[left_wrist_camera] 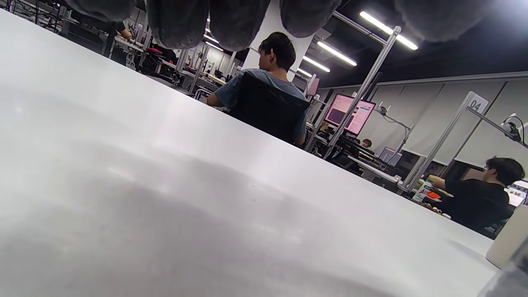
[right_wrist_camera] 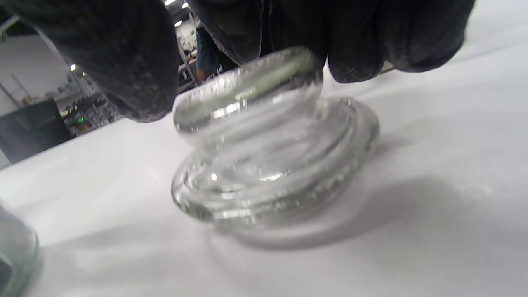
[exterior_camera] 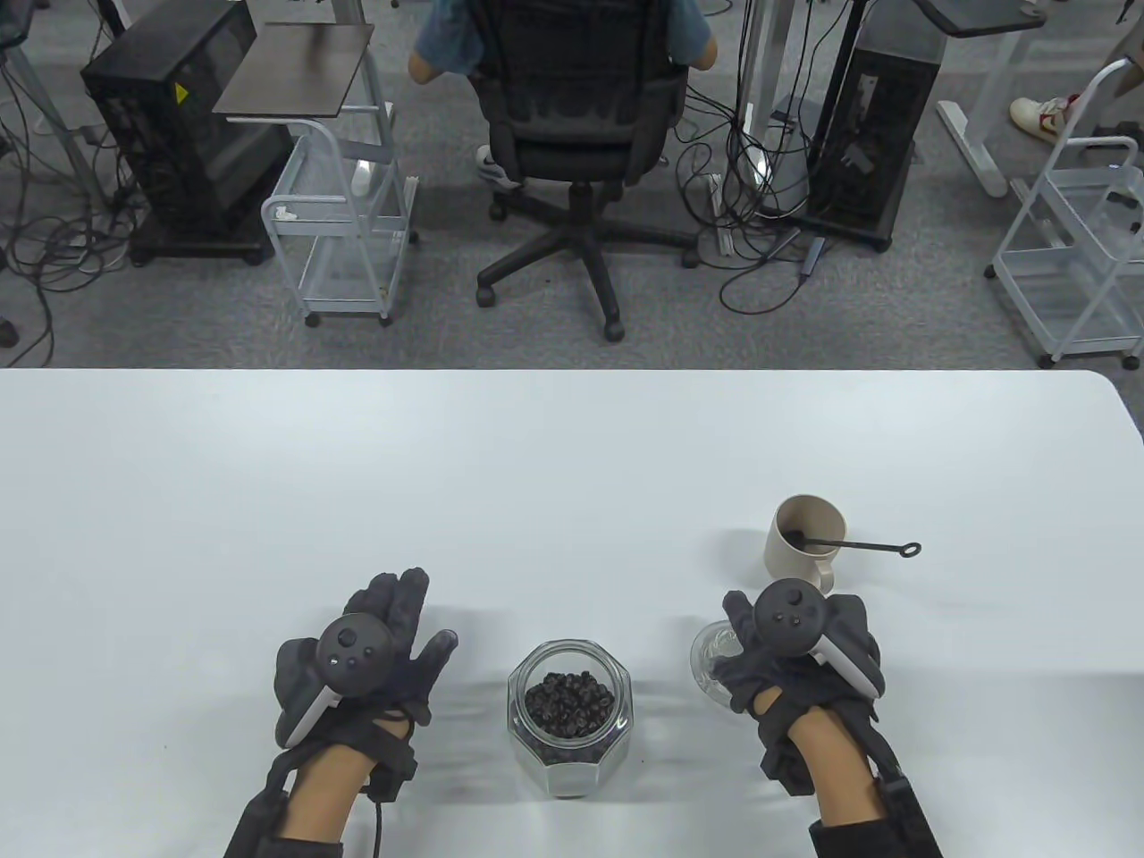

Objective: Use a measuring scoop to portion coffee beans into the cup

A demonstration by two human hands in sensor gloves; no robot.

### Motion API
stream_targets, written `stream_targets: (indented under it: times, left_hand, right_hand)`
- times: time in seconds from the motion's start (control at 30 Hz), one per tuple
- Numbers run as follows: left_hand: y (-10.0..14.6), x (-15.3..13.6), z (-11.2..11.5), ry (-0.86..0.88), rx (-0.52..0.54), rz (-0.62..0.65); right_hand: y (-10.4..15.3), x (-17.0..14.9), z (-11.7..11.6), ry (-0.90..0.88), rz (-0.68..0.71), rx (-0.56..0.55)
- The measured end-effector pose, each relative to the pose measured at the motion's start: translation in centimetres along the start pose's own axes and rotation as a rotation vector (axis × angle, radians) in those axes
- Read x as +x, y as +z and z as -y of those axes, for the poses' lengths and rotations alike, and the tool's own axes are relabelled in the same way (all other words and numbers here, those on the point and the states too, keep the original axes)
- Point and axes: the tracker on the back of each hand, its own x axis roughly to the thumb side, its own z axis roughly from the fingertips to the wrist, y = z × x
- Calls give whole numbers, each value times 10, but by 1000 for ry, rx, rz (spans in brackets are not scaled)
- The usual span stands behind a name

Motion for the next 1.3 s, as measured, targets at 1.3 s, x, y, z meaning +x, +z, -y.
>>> stream_targets:
  times: [1.3]
  left_hand:
    - [-4, -8, 2, 16, -36, -23]
  right_hand:
    - [-14, -95, 30, -502, -419, -432]
